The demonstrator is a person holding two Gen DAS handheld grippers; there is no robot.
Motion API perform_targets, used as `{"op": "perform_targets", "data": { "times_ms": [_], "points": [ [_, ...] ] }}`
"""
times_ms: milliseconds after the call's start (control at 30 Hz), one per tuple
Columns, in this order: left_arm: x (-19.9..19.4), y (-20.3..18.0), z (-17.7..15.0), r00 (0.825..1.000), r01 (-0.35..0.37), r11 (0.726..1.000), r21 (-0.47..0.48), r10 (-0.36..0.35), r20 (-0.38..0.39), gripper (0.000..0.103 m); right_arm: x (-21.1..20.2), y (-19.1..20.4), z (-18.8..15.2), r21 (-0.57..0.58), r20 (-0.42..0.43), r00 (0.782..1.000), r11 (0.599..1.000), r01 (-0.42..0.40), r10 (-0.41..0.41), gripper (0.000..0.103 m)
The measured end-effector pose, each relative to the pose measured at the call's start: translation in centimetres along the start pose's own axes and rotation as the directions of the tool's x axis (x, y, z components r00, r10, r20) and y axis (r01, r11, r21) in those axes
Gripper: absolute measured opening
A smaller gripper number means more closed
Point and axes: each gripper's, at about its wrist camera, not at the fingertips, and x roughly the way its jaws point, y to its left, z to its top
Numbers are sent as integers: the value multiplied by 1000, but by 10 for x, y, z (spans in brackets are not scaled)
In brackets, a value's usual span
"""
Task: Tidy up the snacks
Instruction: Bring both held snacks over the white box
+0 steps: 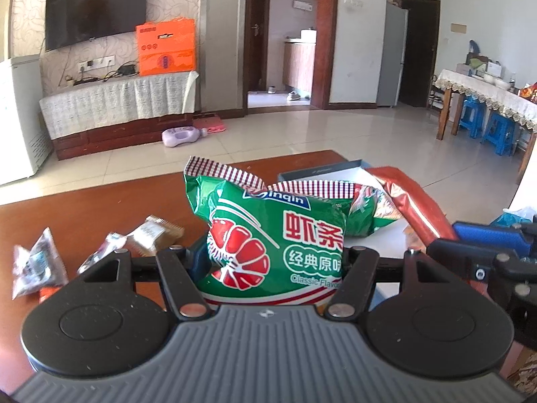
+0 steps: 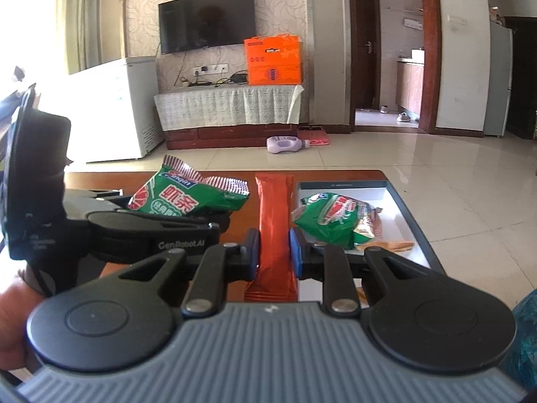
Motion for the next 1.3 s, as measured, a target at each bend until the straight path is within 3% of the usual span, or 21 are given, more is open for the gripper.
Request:
{"op": "perform_targets", "data": {
  "times_ms": [633, 1067, 1300],
  "points": [
    [95, -65, 32, 991, 137, 990, 21, -137, -14, 70, 9, -62, -11, 86, -21, 992, 989, 122, -121, 23],
    [173, -93, 41, 987, 147, 989, 11, -146, -63, 70, 29, -73, -9, 111, -56, 988, 983, 149, -143, 23],
    [192, -99, 44, 988, 144, 989, 24, -143, -65, 73, 38, -77, -13, 132, -75, 986, 978, 159, -150, 23]
  ]
}}
